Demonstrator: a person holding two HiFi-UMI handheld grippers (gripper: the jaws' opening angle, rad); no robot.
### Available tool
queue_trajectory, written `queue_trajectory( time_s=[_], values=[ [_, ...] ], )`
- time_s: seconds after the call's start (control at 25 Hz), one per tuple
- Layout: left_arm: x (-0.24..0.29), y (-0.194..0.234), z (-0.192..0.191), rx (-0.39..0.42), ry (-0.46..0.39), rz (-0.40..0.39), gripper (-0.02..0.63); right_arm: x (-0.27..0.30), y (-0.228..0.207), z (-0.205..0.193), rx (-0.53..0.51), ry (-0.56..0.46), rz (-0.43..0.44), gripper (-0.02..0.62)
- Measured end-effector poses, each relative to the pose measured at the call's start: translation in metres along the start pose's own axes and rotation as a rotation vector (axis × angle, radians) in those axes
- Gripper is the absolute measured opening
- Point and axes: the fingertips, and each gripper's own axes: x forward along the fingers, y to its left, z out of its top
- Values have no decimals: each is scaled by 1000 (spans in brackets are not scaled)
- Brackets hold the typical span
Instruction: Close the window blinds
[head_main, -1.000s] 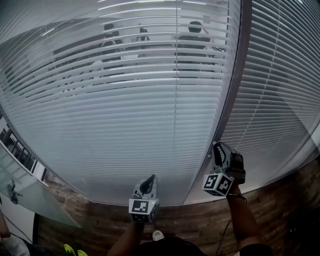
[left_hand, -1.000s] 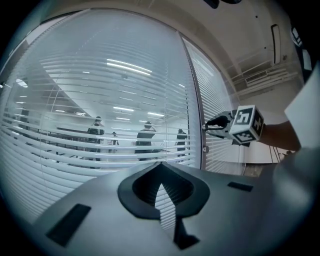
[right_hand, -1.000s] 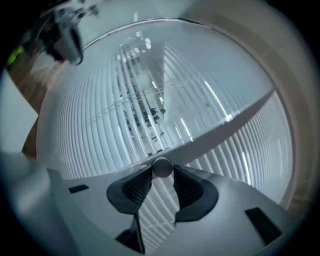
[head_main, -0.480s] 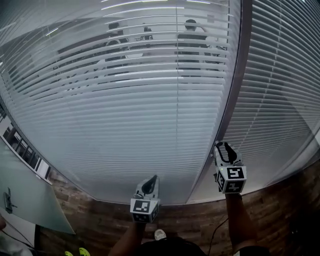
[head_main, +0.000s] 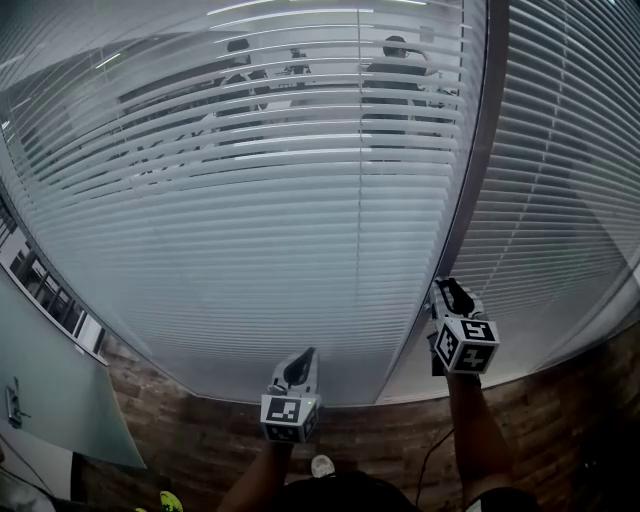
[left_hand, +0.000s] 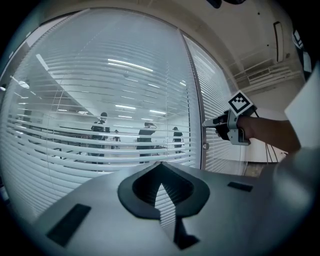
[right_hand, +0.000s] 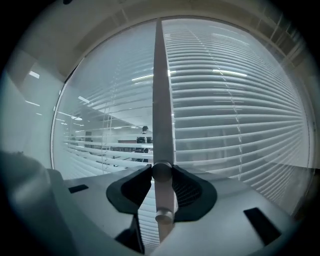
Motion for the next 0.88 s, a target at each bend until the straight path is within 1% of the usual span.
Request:
queue_trajectory(
  time_s=[0.28, 0.36, 0.4, 0.44, 0.52, 0.68, 0.88],
  values=[
    [-1, -1, 0, 2, 3, -7, 0, 4, -3, -5, 2, -34, -31, 127],
    [-2, 1, 0, 3, 1, -5, 0, 3, -3, -5, -30, -37, -44, 127],
    [-2, 1, 0, 3, -1, -5, 1, 3, -3, -5, -64, -36, -53, 127],
    [-2, 2, 1, 3, -2, -5, 0, 4, -2, -5, -113, -36, -65, 127],
    [-2, 2, 1, 3, -3, -6, 0, 4, 0, -5, -254, -30, -96, 127],
    [-2, 0, -2, 1, 3, -13, 0, 2, 11, -4, -652, 46, -155, 127],
    [2, -7, 0, 5, 0, -34, 0, 5, 12, -12, -1066, 78, -212, 127]
  ],
)
